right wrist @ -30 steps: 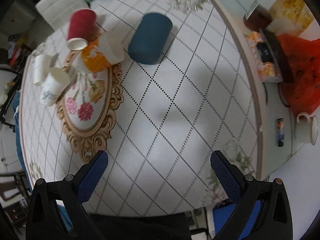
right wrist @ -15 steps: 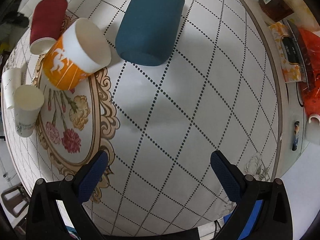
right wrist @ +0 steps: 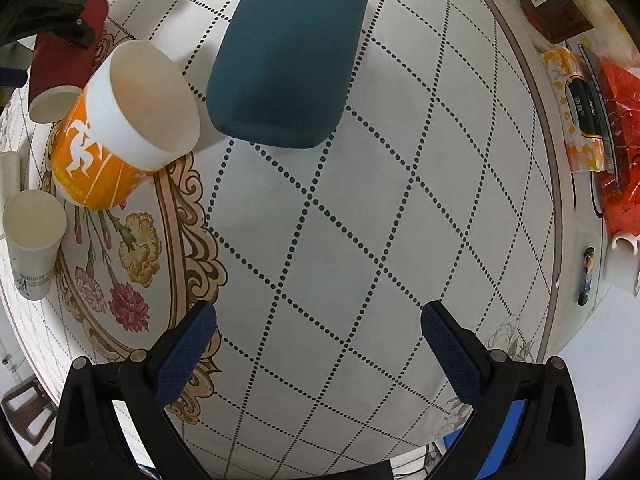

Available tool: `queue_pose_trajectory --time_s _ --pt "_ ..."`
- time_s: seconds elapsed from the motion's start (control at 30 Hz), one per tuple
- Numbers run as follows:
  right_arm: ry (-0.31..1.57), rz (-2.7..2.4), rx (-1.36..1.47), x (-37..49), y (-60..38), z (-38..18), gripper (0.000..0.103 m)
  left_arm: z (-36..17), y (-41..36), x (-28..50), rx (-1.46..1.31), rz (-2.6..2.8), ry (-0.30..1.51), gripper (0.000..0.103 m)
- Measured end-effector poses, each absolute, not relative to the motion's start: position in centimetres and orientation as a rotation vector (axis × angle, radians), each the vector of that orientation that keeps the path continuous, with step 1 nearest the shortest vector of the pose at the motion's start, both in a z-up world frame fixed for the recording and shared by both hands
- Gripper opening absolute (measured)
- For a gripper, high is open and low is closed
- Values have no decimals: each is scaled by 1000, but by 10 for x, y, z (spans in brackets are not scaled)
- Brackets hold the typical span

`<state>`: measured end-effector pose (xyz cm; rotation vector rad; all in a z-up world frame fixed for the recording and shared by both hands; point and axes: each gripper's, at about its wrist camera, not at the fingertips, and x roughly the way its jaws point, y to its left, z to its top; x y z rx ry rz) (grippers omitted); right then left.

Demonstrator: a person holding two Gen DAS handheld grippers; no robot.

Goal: Flip cup upside down
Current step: 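Move the left tool toward the red ribbed cup and close around it, then lift the red cup with the left tool and carry it toward the right tool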

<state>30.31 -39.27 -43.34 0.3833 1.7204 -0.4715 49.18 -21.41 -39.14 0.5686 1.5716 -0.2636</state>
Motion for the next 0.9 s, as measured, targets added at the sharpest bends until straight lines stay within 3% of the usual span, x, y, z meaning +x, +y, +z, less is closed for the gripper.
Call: queue_pose_trajectory --time_s 0.5,0.9 --pt "1696 -491 372 291 -398 -428 103 -373 -221 491 583 -283 1451 74" --pt "1625 -509 399 254 -435 -383 103 -277 -206 443 404 -350 1423 74"
